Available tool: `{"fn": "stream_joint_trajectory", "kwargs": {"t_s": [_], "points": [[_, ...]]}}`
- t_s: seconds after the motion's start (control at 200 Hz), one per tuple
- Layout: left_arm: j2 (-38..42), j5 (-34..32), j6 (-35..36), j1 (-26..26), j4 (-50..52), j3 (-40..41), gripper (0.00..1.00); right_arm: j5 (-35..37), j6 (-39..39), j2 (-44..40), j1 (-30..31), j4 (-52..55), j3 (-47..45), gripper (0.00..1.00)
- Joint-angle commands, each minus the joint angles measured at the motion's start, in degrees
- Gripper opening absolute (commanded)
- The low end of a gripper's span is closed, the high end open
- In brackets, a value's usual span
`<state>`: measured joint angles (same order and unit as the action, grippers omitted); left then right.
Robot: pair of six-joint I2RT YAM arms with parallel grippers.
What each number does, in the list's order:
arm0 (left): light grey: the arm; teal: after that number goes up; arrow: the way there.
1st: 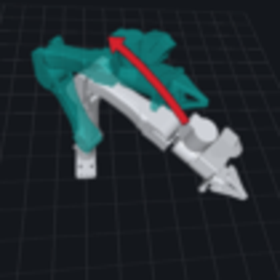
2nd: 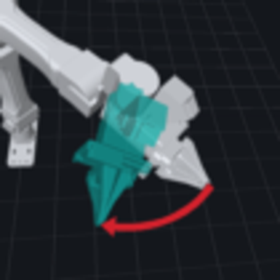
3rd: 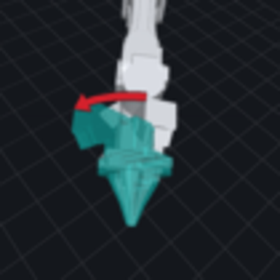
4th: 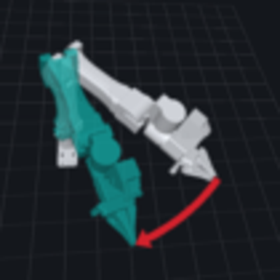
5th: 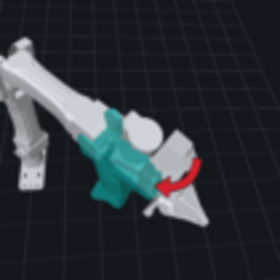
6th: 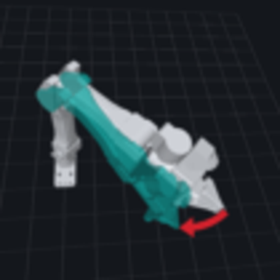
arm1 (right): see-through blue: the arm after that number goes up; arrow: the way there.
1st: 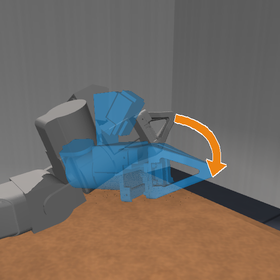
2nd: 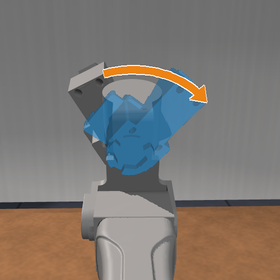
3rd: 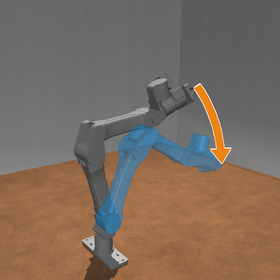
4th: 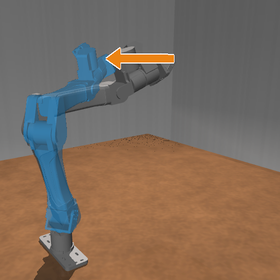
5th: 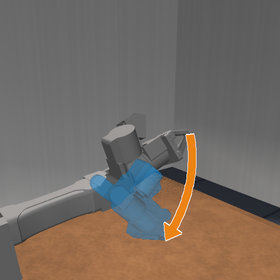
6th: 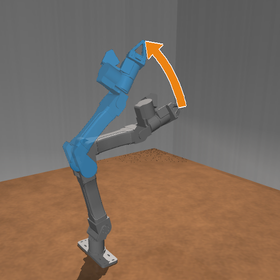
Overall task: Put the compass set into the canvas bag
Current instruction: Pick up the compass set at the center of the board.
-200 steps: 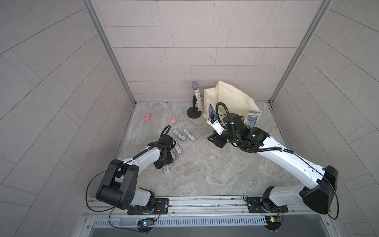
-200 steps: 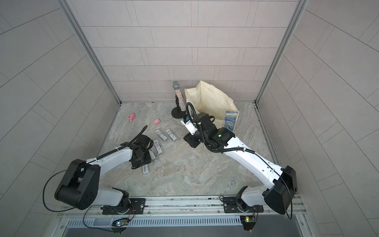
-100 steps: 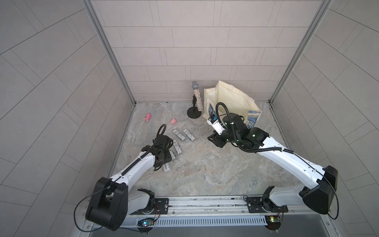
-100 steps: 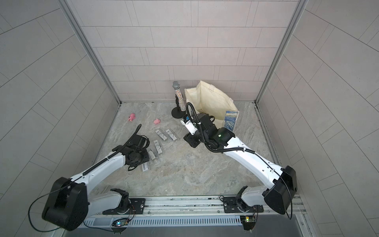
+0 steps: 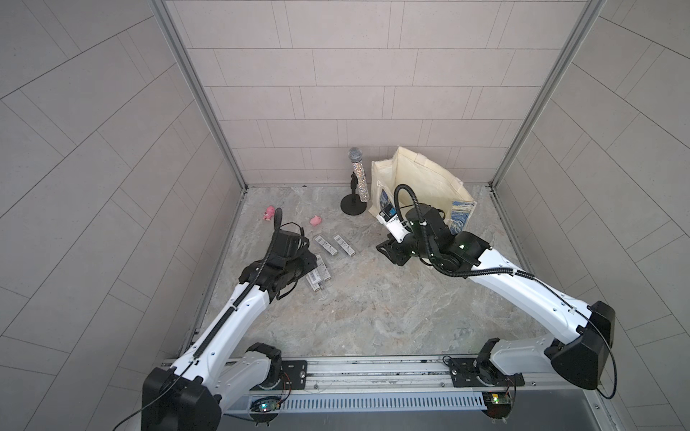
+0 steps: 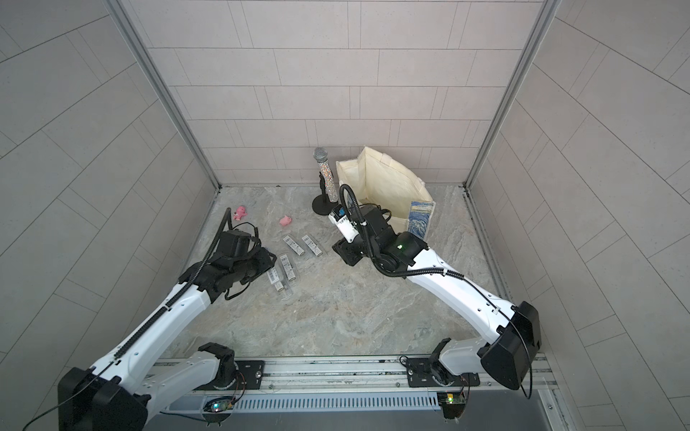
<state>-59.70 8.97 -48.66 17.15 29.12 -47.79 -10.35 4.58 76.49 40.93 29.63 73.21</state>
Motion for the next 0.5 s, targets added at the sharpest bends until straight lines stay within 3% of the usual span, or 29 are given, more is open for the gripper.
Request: {"fn": "stream_joint_trajectory", "kwargs": {"t_s": [0.0,0.22,0.495], "points": [[-2.05,6.50,-3.64,-0.13,-4.80,-4.84,0.27,-1.08,1.88,-1.20,0.03,-2.42,-0.26,0.55],[-4.53,9.42,-6.47,0.02,-9.69,-7.93,0.27,-4.45,5.08,-0.34,0.29,-7.41,-1.64,0.66],[-6.13,13.20,-12.56,0.83,-16.46,-10.30,0.27,-6.82,8.28,4.20,1.52,-11.32,0.87,0.66]]}}
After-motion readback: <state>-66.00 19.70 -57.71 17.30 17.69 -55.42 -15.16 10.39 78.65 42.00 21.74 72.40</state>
